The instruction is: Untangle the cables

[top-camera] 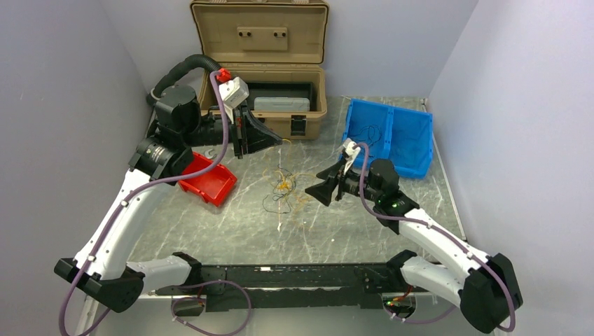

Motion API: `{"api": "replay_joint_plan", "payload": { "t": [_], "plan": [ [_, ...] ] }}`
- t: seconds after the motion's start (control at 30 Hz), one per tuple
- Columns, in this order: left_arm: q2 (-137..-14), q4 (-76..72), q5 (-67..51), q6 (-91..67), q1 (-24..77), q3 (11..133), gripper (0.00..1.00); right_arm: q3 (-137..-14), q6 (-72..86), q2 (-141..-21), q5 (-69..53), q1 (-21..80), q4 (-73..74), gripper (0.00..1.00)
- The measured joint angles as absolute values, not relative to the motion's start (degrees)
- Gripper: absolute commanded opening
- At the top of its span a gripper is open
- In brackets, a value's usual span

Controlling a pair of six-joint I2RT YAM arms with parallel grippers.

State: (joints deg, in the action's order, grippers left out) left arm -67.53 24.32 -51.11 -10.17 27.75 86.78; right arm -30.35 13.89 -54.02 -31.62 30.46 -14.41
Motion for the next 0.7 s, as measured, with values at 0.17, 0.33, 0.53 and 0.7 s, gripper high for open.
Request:
{"api": "replay_joint_plan", "payload": {
  "t": [0.17,0.33,0.53,0.7],
  "plan": [
    [-67.5,24.3,-51.6,-10.2,27.9,86.8,0.0,-33.1,13.9,-59.0,-35.2,31.4,-16.8,0.7],
    [-67.5,24.3,-51.7,-10.2,27.9,86.8,0.0,-35.9,13.7,-63.3,-36.4,34.2,-19.0,0.67],
    [-67.5,24.3,-51.8,-10.2,28.0,86.8,0.0,-37.8,12.7,-68.4,-36.5,37.6,-20.7,0.68],
    [-67.5,24.3,-51.8,-10.2,28.2,86.8,0.0,-39.7,11.7,-73.1,-35.4,39.9,-22.5,0.64]
  ]
}}
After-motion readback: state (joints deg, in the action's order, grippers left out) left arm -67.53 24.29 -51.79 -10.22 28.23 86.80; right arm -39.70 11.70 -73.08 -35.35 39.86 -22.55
